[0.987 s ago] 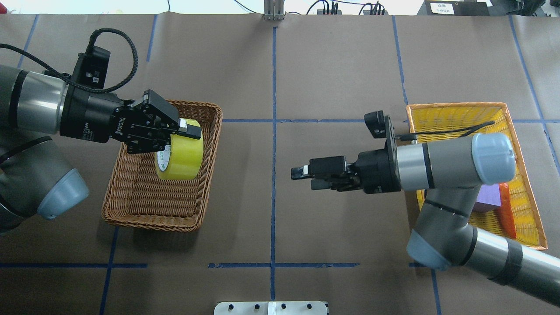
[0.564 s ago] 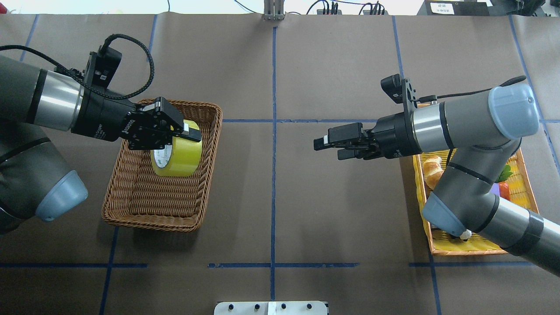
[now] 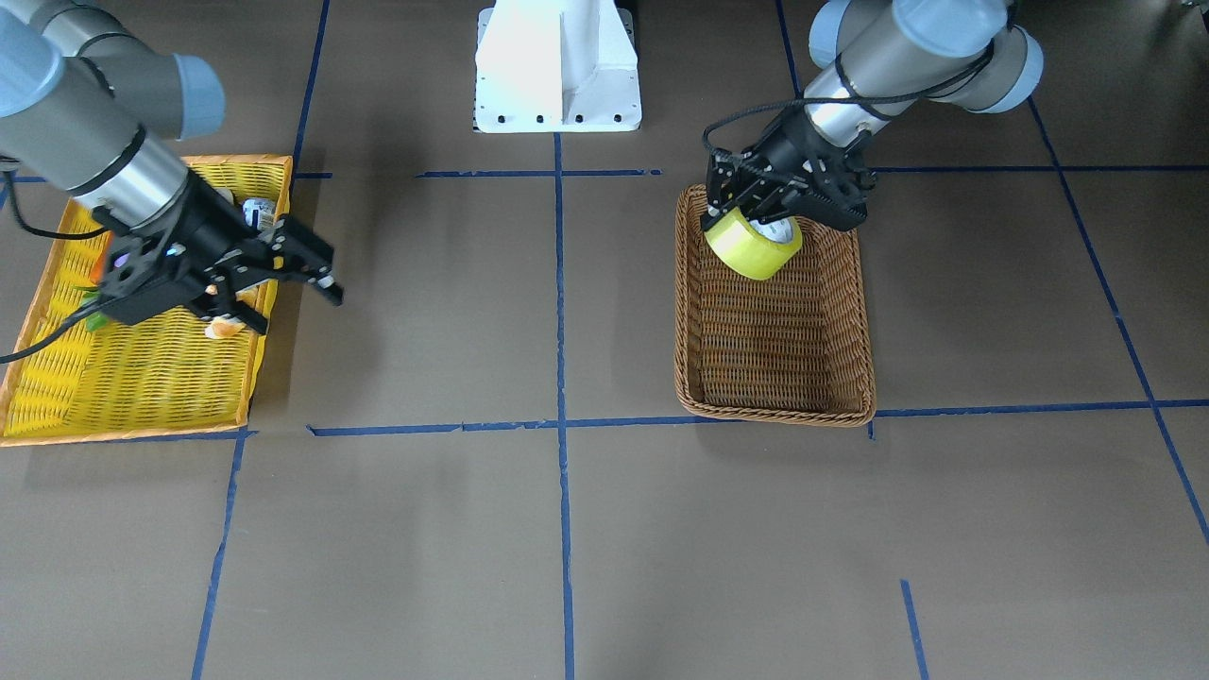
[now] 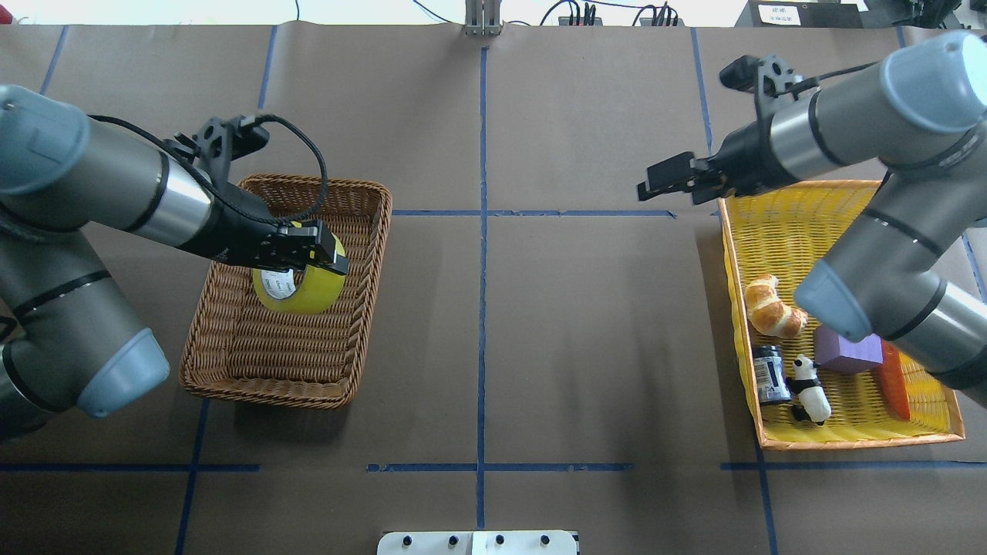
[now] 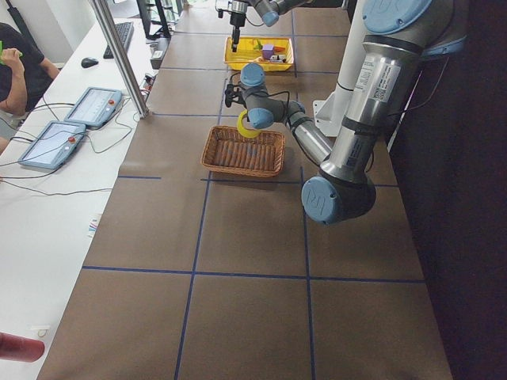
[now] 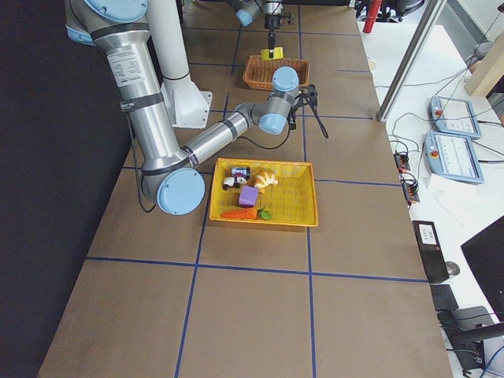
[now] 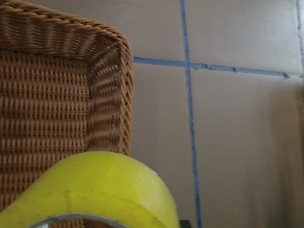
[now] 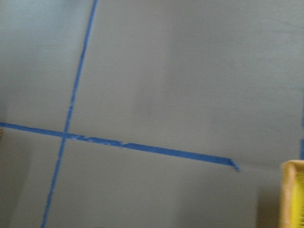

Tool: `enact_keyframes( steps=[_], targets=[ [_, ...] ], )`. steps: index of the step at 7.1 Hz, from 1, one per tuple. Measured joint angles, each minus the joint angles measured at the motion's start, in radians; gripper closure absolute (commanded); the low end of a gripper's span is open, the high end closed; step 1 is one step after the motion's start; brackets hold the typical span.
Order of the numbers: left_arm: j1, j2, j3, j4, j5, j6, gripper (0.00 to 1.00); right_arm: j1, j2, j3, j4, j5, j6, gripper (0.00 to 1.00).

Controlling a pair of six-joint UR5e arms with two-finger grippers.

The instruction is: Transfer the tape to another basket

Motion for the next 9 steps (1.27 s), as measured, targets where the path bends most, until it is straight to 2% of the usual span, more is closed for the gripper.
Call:
enact_keyframes(
  steps=[1, 3, 4, 5, 7, 9],
  targets=[
    [0.021, 0.001, 0.001, 0.084, 0.06, 0.101, 0.96, 0.041, -0.024, 0.001, -0.078, 0.003, -0.104, 0.0],
    [0.062, 0.0, 0.005, 0.216, 0.161, 0.239, 0.93, 0.108, -0.085, 0.001, -0.135, 0.033, -0.231, 0.0],
    [0.089, -0.001, 0.012, 0.248, 0.215, 0.281, 0.7, 0.146, -0.106, -0.001, -0.149, 0.065, -0.256, 0.0],
    [0.104, -0.001, 0.019, 0.263, 0.246, 0.301, 0.01, 0.183, -0.129, -0.002, -0.164, 0.088, -0.291, 0.0],
    [0.11, -0.001, 0.021, 0.27, 0.266, 0.31, 0.0, 0.24, -0.175, -0.006, -0.178, 0.102, -0.394, 0.0],
    [0.08, 0.0, -0.002, 0.291, 0.246, 0.312, 0.0, 0.289, -0.191, -0.008, -0.242, 0.108, -0.515, 0.0]
  ],
)
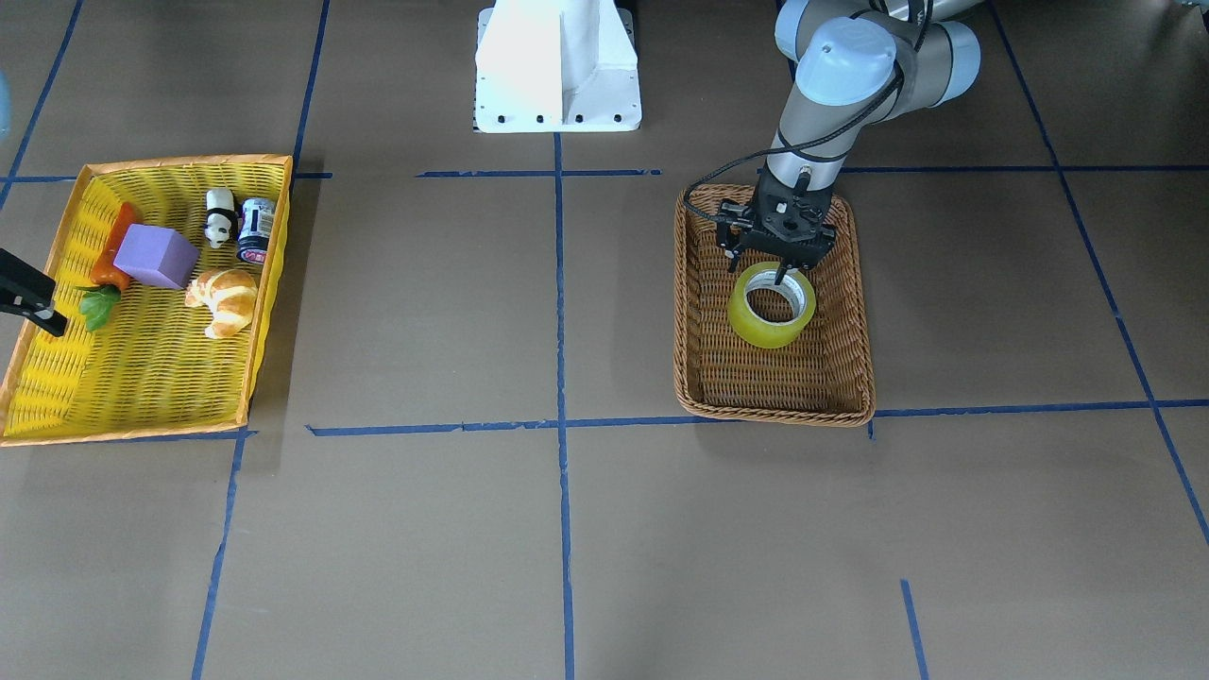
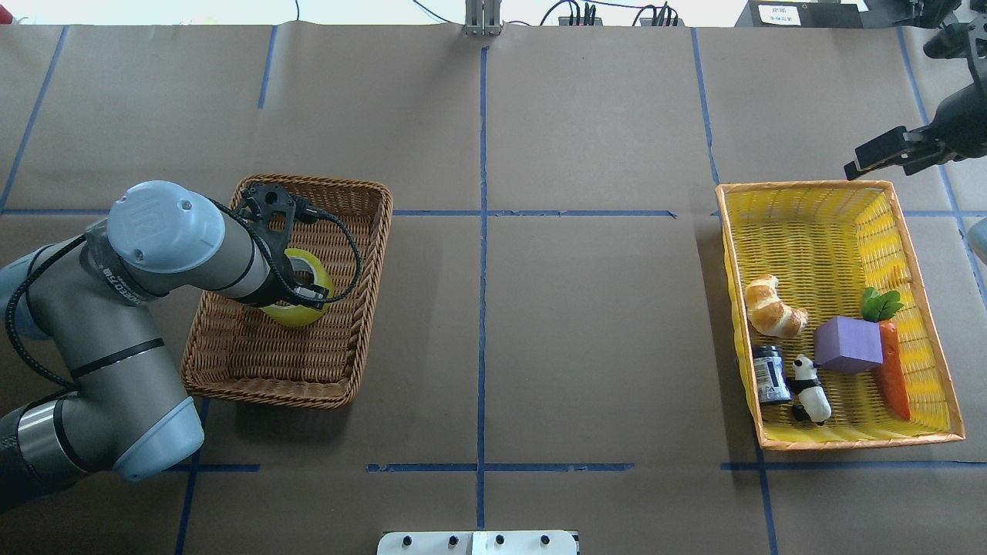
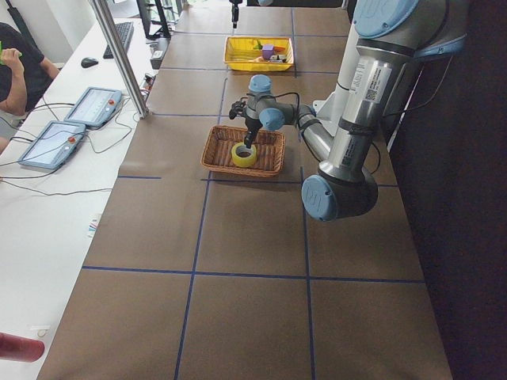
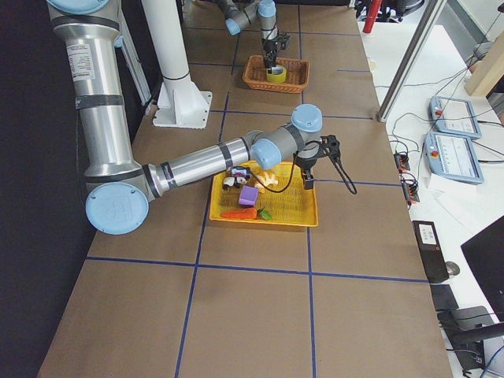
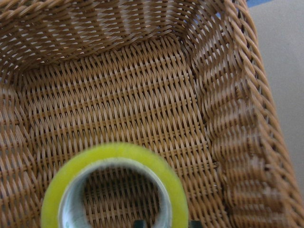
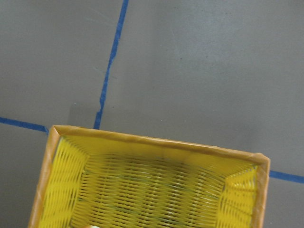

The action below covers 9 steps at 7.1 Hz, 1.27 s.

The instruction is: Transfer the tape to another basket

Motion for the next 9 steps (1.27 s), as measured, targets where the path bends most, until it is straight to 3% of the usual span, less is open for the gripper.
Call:
enact_keyframes(
  steps=[2, 4, 6, 9],
  targets=[
    [-0.1, 0.0, -0.073, 0.124, -0.096, 0.083, 0.0, 0.076, -0.046, -0.003, -0.104, 0.002, -0.225, 0.0],
    [-0.22, 0.035, -0.121, 0.207, -0.191, 0.213, 0.0, 0.169, -0.15, -0.019, -0.129, 0.049, -0.347, 0.0],
    [-0.363, 0.123, -0.125, 0.214, -0.321, 0.312, 0.0, 0.27, -0.215, -0.069, -0.129, 0.145, -0.368, 0.0],
    [-0.592, 0.283, -0.079, 0.22, -0.412, 0.457, 0.0, 0.305, -0.226, -0.119, -0.125, 0.154, -0.367, 0.0]
  ],
)
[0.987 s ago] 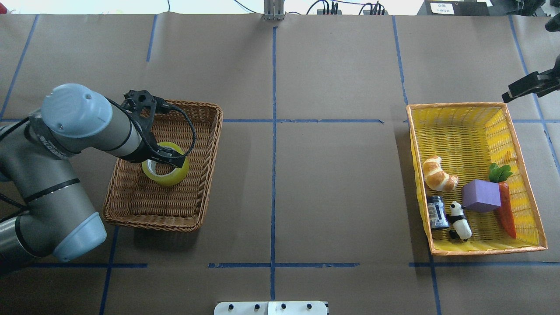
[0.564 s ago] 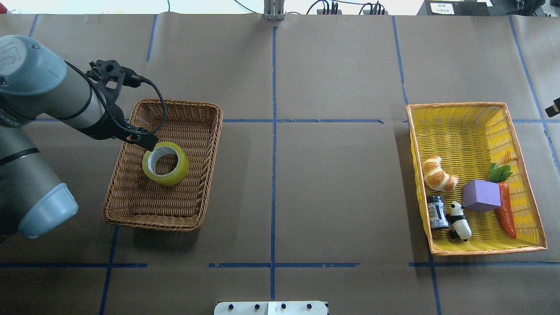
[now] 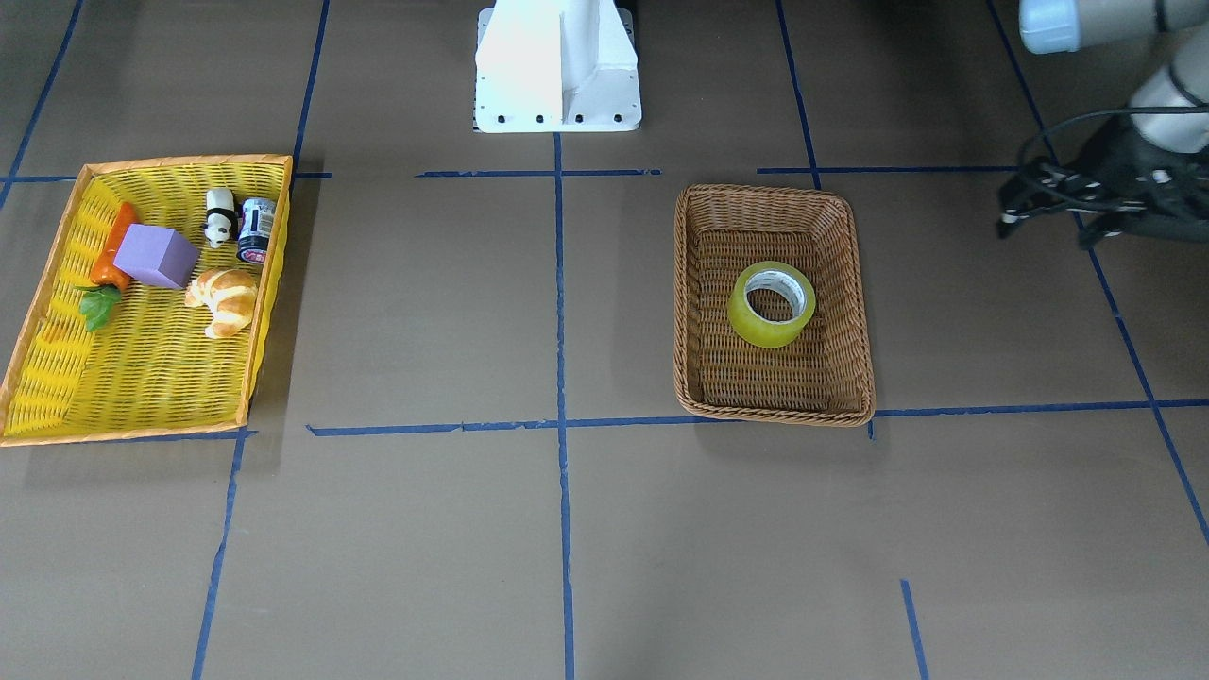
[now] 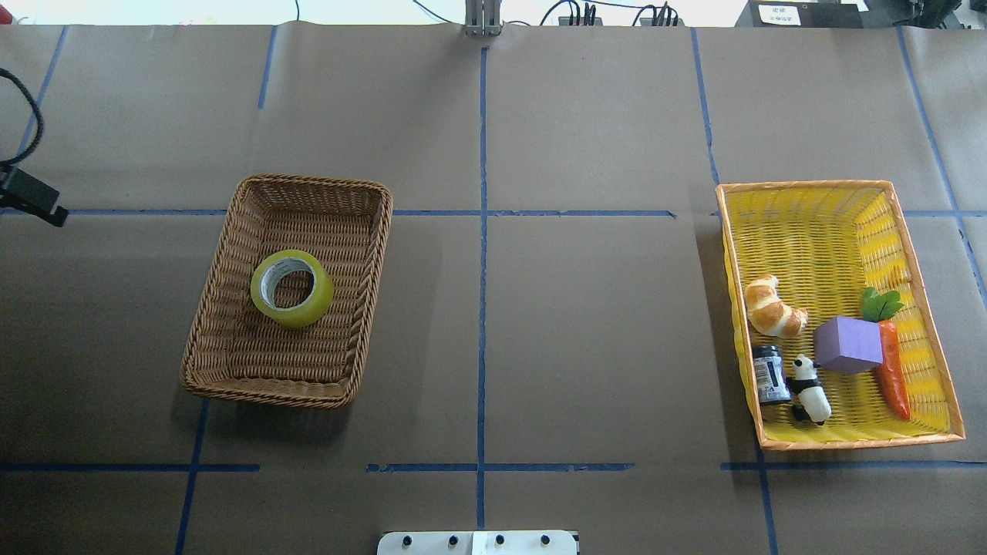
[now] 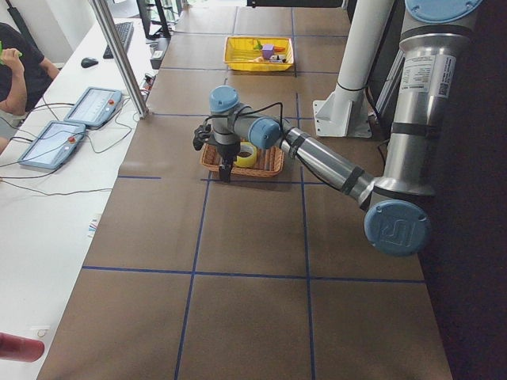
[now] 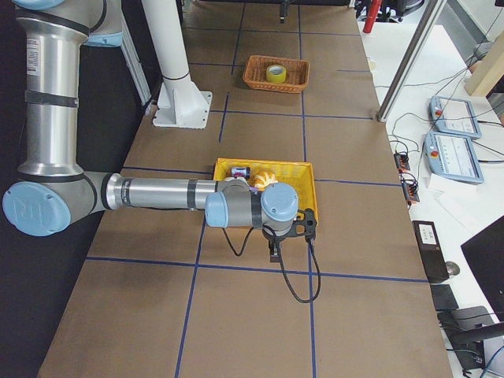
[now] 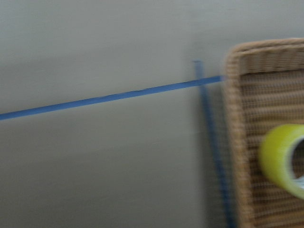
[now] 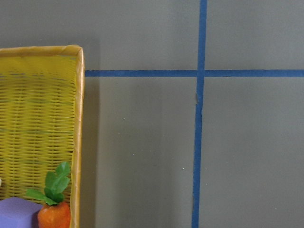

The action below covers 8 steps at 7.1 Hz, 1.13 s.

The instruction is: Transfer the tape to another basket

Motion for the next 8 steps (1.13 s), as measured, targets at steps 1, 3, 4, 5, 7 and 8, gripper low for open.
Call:
enact_keyframes(
  steps=[1, 3, 4, 5, 7, 8],
  targets=[
    [-0.09, 0.026, 0.076, 0.0, -0.024, 0.117, 0.0, 0.006, 0.001, -0.009, 0.0, -0.009, 0.0, 0.0],
    [-0.242, 0.039, 0.254, -0.006, -0.074, 0.342, 0.0, 0.012, 0.003, -0.017, -0.001, -0.015, 0.001, 0.0],
    [-0.291, 0.04, 0.318, -0.006, -0.08, 0.416, 0.0, 0.013, 0.003, -0.019, -0.001, -0.016, 0.001, 0.0],
    [-0.326, 0.041, 0.364, -0.007, -0.083, 0.449, 0.0, 0.015, 0.001, -0.018, -0.001, -0.017, 0.001, 0.0],
    [-0.357, 0.044, 0.408, -0.007, -0.088, 0.465, 0.0, 0.025, 0.001, -0.014, -0.001, -0.028, 0.001, 0.0],
    [-0.369, 0.048, 0.418, -0.007, -0.089, 0.466, 0.0, 0.028, 0.002, -0.014, -0.001, -0.042, 0.001, 0.0]
  ],
)
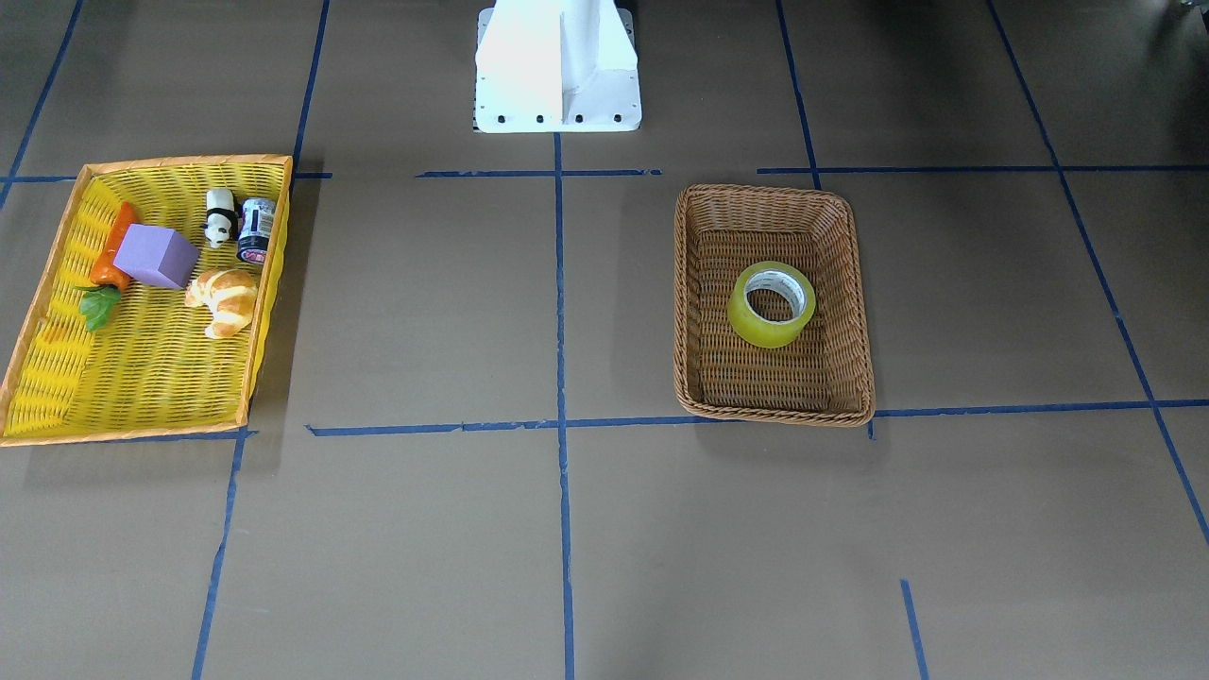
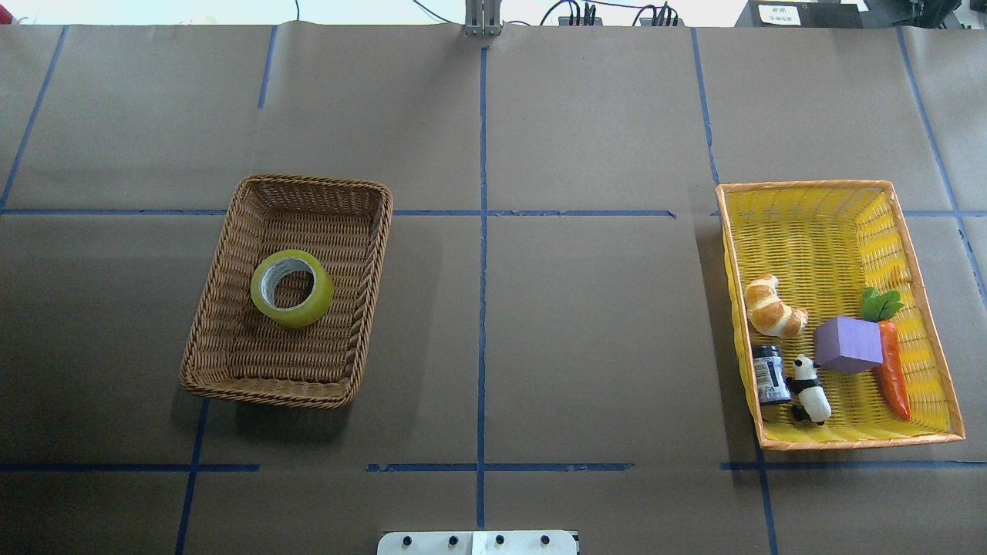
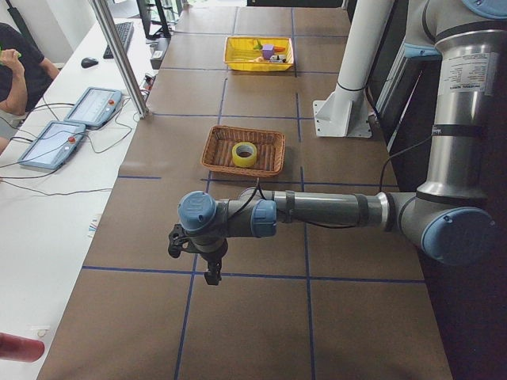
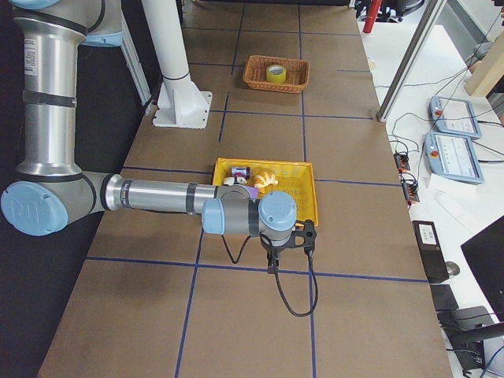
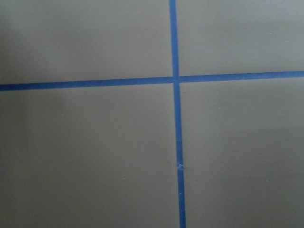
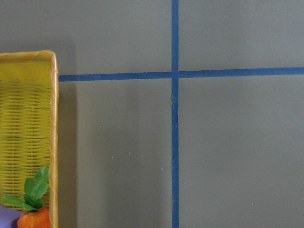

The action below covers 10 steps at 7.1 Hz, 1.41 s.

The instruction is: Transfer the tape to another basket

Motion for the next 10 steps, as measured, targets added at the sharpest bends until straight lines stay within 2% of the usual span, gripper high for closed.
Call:
enact_keyframes(
  steps=[10],
  targets=[
    [-0.023, 0.008, 0.002, -0.005, -0.003, -0.007, 0.0, 0.003, 0.003, 0.0, -0.002, -0.039, 0.0, 0.0]
  ],
)
